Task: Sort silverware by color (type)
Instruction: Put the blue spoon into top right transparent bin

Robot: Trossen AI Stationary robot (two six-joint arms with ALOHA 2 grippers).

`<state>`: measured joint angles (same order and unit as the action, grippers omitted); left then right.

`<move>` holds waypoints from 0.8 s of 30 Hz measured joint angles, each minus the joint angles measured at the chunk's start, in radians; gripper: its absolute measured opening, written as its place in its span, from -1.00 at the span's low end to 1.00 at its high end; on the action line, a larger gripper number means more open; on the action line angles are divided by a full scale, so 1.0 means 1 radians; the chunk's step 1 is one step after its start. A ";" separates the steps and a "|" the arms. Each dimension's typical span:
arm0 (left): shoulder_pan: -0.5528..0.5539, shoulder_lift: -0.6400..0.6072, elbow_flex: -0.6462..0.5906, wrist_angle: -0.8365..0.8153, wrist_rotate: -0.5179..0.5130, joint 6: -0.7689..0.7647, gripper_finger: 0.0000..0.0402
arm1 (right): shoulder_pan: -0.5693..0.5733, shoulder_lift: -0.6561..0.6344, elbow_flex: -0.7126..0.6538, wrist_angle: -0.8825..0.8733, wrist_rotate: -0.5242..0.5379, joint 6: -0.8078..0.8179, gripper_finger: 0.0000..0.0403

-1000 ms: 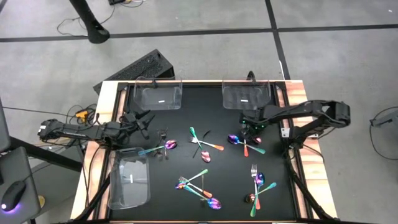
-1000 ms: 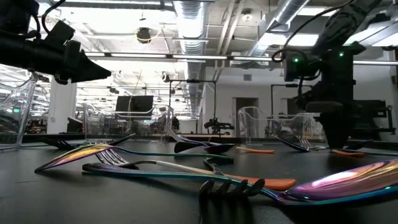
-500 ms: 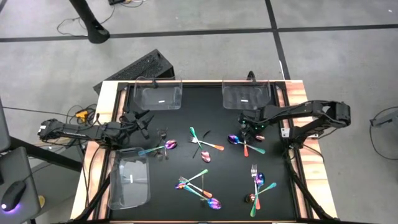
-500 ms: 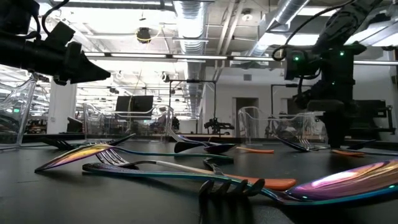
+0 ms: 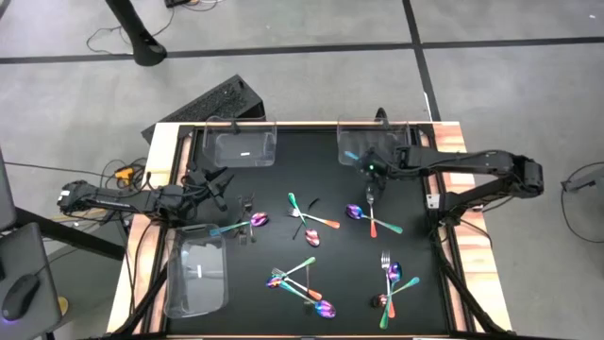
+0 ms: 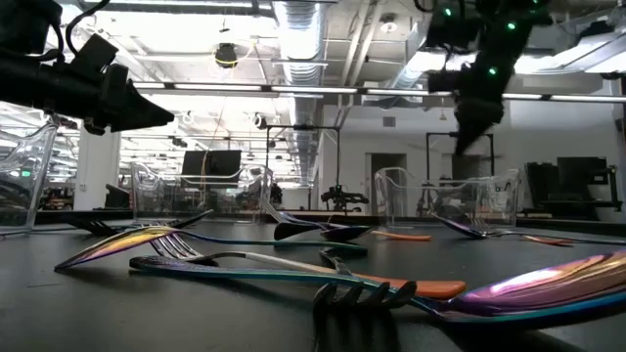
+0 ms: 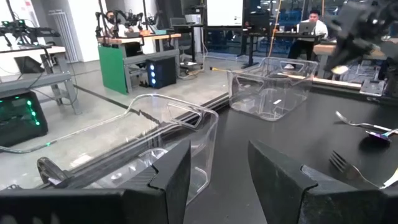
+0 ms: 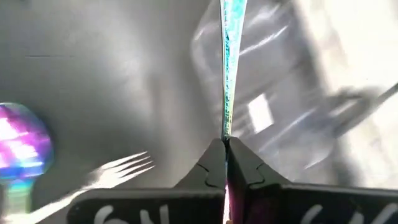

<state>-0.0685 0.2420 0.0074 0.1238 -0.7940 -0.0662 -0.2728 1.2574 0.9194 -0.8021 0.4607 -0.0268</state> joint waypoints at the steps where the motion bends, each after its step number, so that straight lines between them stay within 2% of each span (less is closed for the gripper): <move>1: 0.000 0.000 0.000 0.002 0.000 0.000 -0.25 | -0.005 0.007 0.017 0.022 0.044 -0.094 -0.95; 4: 0.000 0.000 0.000 0.006 -0.001 -0.004 -0.25 | -0.049 0.010 0.032 0.130 0.137 -0.368 -0.92; 7: 0.000 0.000 0.000 0.005 0.004 -0.010 -0.25 | -0.126 0.010 0.032 0.238 0.135 -0.508 -0.88; 16: 0.000 0.000 0.000 -0.015 0.029 -0.053 -0.25 | -0.347 0.009 0.032 0.238 -0.029 -0.527 -0.76; 20: 0.000 0.000 0.000 -0.033 0.029 -0.066 -0.25 | -0.368 0.009 0.032 0.239 -0.041 -0.531 -0.58; 24: 0.000 0.000 0.000 -0.032 0.028 -0.067 -0.25 | -0.371 0.009 0.032 0.254 -0.041 -0.526 -0.31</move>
<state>-0.0685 0.2422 0.0072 0.0914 -0.7658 -0.1335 -0.6441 1.2667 0.9516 -0.5483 0.4198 -0.5529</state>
